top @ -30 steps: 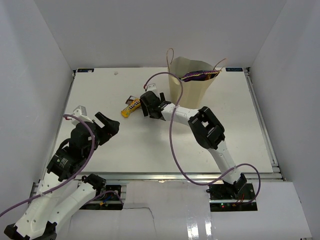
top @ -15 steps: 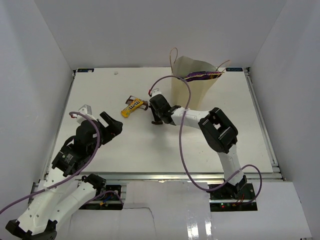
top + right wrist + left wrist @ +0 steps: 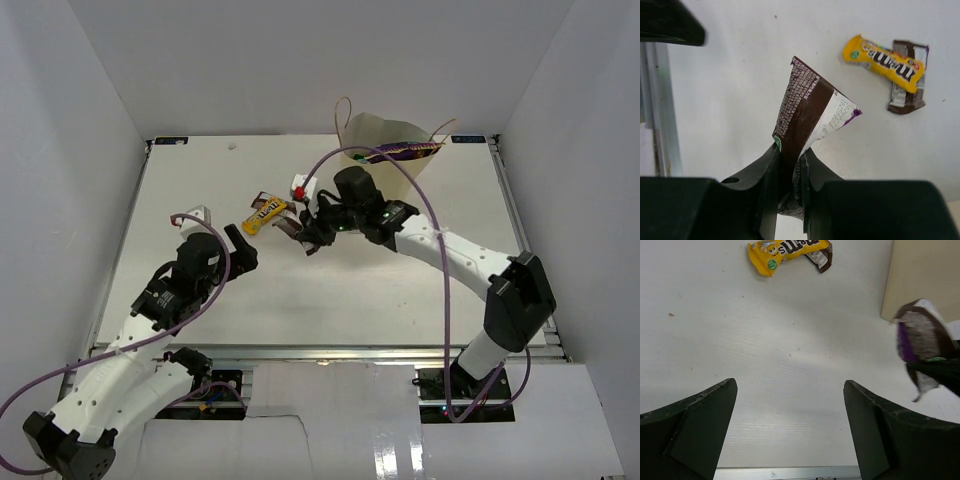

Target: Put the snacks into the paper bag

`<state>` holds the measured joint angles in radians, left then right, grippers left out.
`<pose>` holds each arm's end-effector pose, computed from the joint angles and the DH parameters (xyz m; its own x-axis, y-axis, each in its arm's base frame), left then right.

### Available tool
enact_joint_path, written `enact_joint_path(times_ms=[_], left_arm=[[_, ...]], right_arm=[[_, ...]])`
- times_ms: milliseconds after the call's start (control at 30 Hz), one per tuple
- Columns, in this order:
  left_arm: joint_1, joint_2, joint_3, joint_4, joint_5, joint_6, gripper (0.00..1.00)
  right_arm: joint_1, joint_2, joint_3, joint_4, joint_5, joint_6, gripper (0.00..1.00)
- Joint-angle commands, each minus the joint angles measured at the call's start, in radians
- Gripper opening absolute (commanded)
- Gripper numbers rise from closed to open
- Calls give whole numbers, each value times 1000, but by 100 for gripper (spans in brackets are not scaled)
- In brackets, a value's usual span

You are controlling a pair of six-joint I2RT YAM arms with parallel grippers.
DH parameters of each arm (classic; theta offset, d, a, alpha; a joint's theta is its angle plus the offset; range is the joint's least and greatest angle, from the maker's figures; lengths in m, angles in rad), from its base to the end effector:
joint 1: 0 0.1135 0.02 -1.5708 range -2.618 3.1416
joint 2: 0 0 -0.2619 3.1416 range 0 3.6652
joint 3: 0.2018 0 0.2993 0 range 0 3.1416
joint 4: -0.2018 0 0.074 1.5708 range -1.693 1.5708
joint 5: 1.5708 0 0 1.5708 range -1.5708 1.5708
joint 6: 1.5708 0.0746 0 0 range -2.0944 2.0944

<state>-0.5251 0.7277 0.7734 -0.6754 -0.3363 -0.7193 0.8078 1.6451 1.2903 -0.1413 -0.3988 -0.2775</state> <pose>0.2125 -0.0947 0.2760 -0.5431 -0.4042 -0.7360 -0.1533 0.9095 -0.3863 0.2975 0.3531 0.2611 -0.0693 -0.4377 -0.8964 -0.9577 0.2809 -0.0632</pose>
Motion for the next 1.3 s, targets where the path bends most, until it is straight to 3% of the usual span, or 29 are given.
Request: enact_joint_path(times_ms=[0,200,467,733,800,867,1167,1267], left_arm=[[5,21,-11,80,-14,73,98],[16,113,-3,165,46,145,98],[86,229,36,255,134,282,98],[224,392,116,336,286,389,98],[237,421,132,346,315,397,98],[243,461,150,359,335,405,98],[258,590,204,418,332,514,98],[260,648,228,445,335,595,98]], right_arm=[[-87,-90,127,-76,-173,-117,8],[-335,-41,505,-193,-255,-75,8],[-499,59,587,-195,-164,-354,8],[-625,229,707,-300,-212,-557,15],[-631,243,699,-307,-209,-580,22],[-633,243,686,-317,-218,-611,38],[-633,159,616,-331,-311,-600,69],[-636,136,644,-330,-334,-531,73]])
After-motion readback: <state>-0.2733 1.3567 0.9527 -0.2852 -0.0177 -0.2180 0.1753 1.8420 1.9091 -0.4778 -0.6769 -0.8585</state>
